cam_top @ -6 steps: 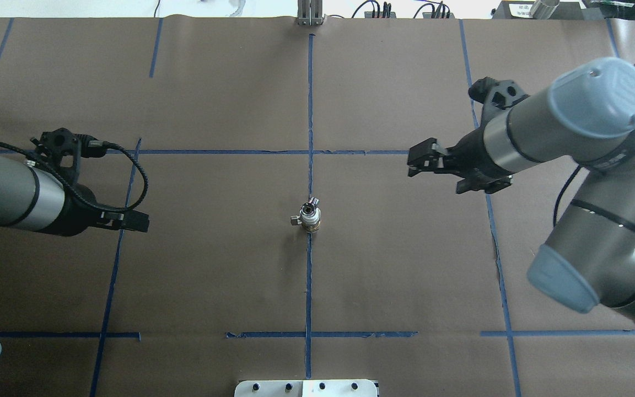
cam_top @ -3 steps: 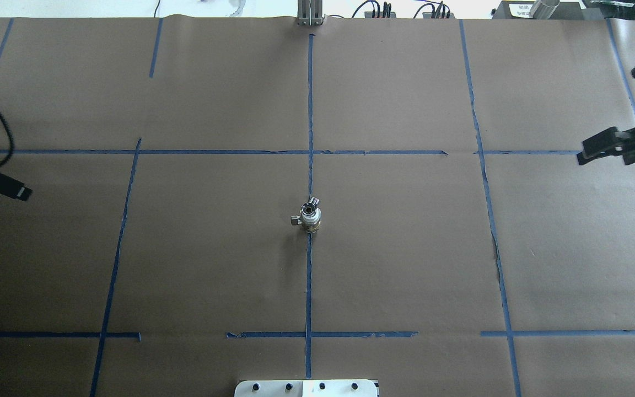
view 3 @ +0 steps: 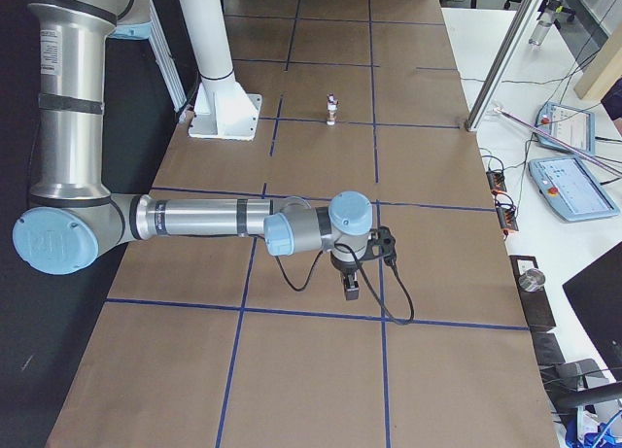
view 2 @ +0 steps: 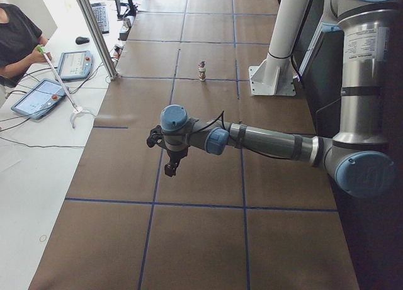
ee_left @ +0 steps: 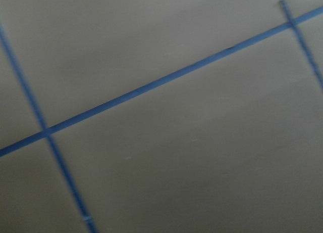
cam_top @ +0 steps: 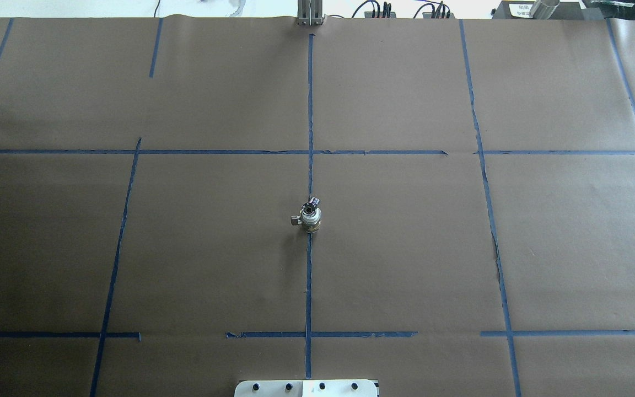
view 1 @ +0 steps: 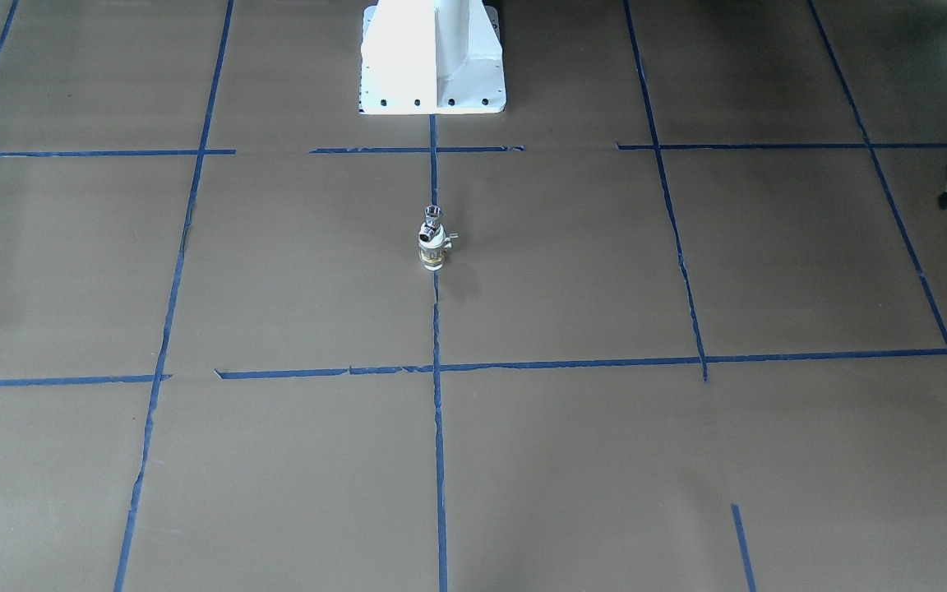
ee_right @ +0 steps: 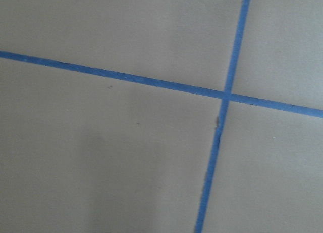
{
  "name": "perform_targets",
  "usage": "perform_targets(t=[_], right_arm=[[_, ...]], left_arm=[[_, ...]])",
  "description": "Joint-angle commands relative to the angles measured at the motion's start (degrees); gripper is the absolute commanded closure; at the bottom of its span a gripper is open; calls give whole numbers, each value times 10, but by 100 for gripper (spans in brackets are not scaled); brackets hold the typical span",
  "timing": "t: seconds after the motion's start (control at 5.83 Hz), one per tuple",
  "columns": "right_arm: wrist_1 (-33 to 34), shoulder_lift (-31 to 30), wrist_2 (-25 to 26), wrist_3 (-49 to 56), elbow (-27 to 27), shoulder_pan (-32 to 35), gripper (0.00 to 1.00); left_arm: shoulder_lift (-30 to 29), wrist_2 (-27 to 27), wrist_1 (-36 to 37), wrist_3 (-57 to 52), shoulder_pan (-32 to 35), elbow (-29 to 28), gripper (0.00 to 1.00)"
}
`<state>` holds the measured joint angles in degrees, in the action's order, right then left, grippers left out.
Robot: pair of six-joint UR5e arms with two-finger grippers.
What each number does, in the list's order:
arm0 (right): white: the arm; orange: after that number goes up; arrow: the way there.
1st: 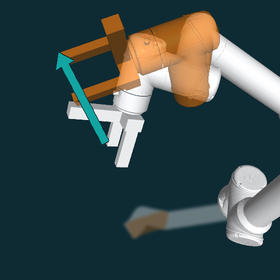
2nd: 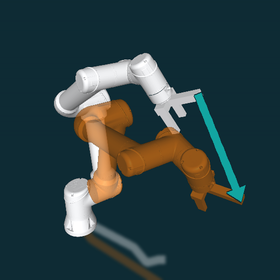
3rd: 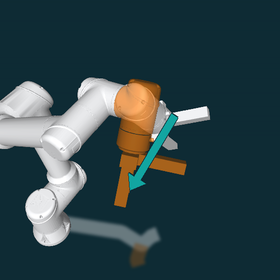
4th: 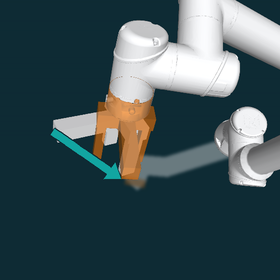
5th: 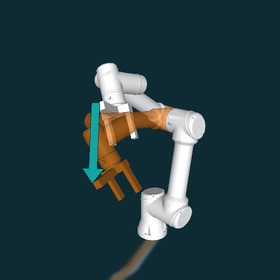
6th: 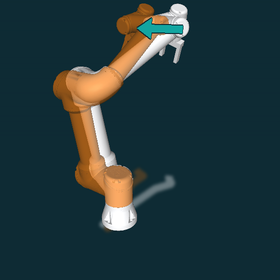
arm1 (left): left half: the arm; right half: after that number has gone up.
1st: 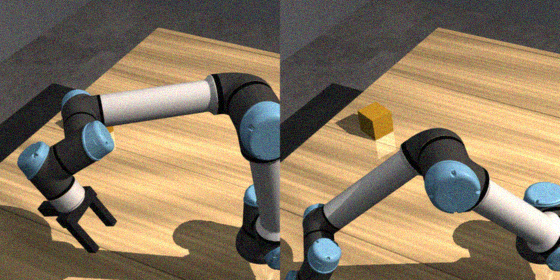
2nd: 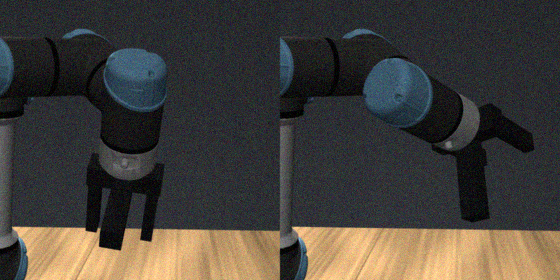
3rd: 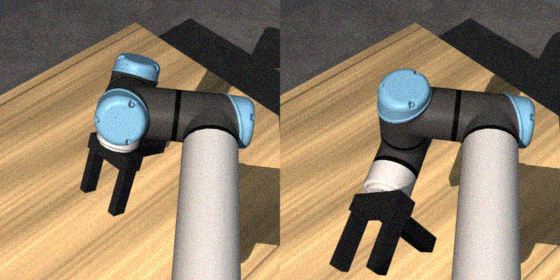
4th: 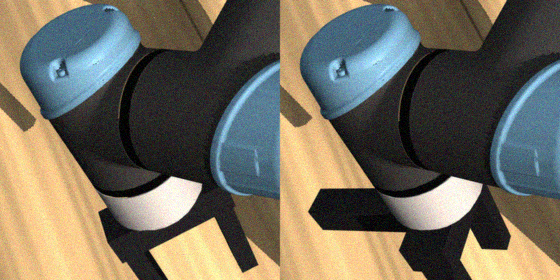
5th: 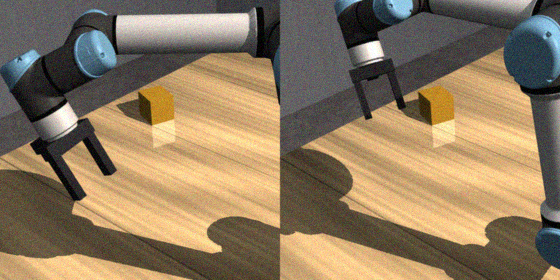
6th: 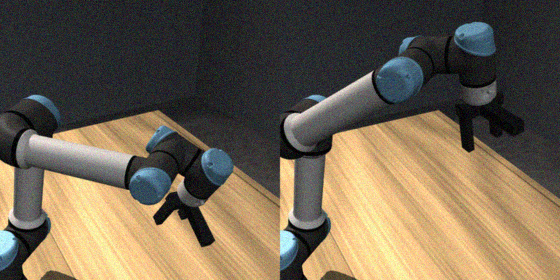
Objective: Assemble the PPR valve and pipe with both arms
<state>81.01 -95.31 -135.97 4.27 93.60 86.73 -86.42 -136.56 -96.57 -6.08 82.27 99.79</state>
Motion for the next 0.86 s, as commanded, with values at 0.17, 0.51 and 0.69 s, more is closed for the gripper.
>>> perform_targets(t=[0.17,0.51,0.69], right_arm=[[140,48,8,197,-68,85,0],[185,44,10,215,-31,100,0],[182,-1,18,218,-4,100,0]], left_arm=[[31,-9,118,-80,64,5,0],[37,-3,124,-75,63,4,0],[38,-6,125,-68,63,0,0]])
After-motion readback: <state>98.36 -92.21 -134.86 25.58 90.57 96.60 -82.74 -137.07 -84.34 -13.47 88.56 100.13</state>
